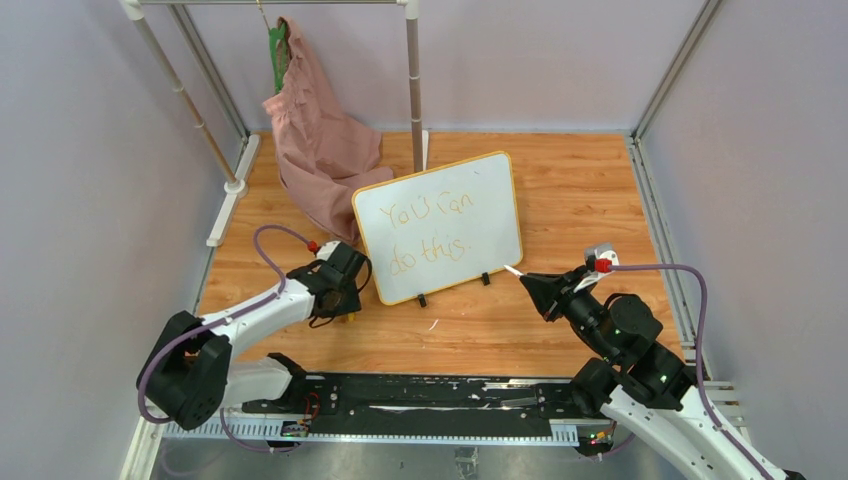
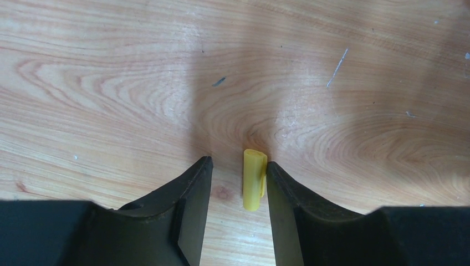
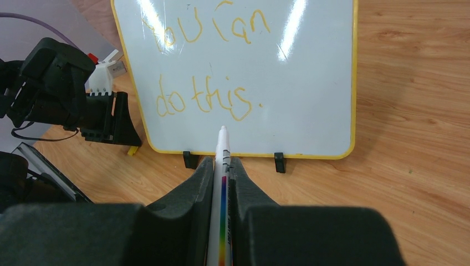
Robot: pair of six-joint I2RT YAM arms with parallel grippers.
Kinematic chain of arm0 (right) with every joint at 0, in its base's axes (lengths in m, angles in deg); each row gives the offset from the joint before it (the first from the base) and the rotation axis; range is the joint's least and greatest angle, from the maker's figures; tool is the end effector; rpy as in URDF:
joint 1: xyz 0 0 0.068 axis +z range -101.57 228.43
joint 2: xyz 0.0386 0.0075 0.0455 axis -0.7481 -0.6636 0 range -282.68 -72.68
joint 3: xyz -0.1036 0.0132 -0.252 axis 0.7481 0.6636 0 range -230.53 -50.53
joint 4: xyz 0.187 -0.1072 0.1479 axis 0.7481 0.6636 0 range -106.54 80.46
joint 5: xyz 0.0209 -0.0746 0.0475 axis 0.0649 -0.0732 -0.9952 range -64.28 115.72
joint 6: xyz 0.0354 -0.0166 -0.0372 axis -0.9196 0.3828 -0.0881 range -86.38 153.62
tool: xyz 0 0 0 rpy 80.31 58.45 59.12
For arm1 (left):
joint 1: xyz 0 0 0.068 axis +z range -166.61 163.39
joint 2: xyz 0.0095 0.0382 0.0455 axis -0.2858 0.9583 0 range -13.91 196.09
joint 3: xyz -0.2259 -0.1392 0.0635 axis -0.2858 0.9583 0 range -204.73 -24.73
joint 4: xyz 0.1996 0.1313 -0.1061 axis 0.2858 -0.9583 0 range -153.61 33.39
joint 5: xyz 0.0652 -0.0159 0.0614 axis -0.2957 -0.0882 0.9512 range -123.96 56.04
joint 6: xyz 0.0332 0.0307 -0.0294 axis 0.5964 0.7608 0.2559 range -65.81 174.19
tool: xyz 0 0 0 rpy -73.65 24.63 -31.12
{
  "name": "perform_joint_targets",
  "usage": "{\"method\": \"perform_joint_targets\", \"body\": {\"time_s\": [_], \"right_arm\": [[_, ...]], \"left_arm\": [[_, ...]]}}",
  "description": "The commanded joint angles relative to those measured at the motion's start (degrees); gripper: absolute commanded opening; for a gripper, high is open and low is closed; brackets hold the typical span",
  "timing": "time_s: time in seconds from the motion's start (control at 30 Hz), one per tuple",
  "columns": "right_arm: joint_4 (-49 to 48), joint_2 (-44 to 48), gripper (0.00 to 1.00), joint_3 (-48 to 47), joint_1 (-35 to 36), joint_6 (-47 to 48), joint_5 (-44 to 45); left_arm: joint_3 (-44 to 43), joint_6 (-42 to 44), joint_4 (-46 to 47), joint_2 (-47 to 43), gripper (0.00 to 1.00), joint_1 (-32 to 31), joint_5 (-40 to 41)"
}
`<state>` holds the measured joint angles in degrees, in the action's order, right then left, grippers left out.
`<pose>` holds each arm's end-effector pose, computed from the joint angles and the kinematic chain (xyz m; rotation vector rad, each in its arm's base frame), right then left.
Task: Write a sentence on the whiteboard
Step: Close the whiteboard marker at the center of the board.
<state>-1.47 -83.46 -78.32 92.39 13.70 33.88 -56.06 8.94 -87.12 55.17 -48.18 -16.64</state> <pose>0.0658 0.0565 0.2955 -0.2156 1.5743 0.7714 0.1728 -0.0937 0.1572 -0.3940 2.6317 0.0001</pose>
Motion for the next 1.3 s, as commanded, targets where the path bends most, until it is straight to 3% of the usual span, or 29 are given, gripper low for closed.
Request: {"method": "perform_joint_targets", "body": {"time_s": [0.0, 0.37, 0.57, 0.73, 1.27], "right_arm": [[-0.02, 0.80, 0.00, 0.06, -0.68, -0.57, 0.45], [1.64, 2.21, 0.00, -0.07, -0.64, -0.64, 1.06], [1.54, 1.87, 0.00, -0.16, -0.64, -0.61, 1.07], [1.51, 1.43, 0.00, -0.57, -0.64, -0.53, 0.91], [0.77, -0.07, 0.00, -1.31, -0.64, -0.59, 0.47]], "left_arm": [[0.66, -1.78, -4.81, 2.78, 0.45, -1.16, -0.05], [0.98, -0.80, -2.87, 5.36, 0.37, -1.72, -1.19], [2.09, -0.50, -1.44, 5.14, 0.21, -1.69, -2.12], [2.03, -0.77, -2.26, 3.01, 0.00, -1.71, -1.91], [-3.70, -1.64, -13.62, -11.93, 0.00, -1.69, -0.09]]}}
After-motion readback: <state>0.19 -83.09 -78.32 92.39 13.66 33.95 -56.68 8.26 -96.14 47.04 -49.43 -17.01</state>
